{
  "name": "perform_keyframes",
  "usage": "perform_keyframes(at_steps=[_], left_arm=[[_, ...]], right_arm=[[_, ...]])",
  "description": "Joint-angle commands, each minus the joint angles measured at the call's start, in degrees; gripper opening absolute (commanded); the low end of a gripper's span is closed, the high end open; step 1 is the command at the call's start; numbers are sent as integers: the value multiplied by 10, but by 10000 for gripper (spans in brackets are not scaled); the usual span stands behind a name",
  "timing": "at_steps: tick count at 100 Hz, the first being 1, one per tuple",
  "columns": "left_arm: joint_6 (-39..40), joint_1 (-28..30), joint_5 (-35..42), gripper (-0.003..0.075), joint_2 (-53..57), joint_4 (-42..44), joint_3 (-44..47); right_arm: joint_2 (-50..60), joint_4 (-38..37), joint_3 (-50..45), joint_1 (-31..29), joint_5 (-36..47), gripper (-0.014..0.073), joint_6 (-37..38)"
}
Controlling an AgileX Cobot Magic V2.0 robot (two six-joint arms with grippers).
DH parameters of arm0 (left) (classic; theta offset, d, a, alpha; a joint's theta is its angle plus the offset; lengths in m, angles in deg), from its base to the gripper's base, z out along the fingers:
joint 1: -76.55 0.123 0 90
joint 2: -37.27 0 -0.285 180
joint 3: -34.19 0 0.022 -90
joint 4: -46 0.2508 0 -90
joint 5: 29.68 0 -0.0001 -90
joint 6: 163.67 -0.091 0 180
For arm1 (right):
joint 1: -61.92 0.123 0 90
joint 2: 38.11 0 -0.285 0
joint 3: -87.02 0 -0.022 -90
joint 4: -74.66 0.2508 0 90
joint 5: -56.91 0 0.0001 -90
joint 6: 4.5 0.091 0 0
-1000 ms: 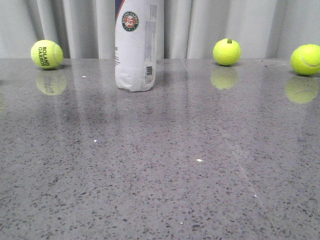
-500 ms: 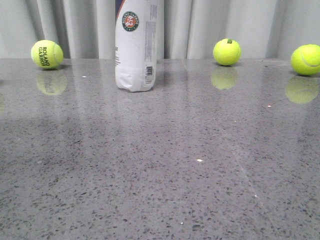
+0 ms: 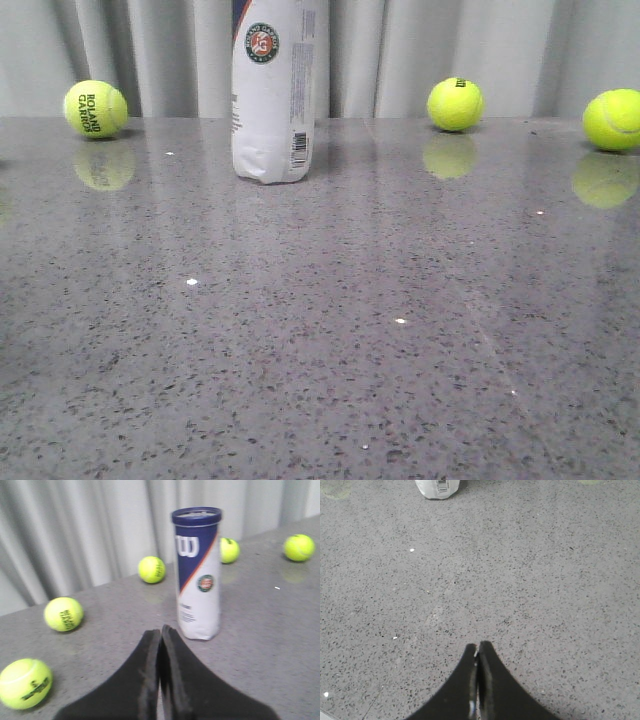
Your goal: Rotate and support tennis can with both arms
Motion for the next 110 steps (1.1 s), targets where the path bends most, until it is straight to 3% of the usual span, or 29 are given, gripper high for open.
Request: perform_keyframes(at_steps=[1,19,58,84,110], left_arm=[[7,24,102,-20,15,-2,28],[72,92,173,-20,65,20,117],[87,202,174,-20,235,62,273],[87,230,174,-20,361,31,373],[87,230,171,-20,361,13,399]], right_arm=[[-2,-6,15,-1,36,-69,0],[-2,-6,15,-1,36,-69,0],[-2,-6,15,-1,36,-69,0],[-2,-6,15,-1,36,-69,0],[-2,-6,15,-1,36,-69,0]])
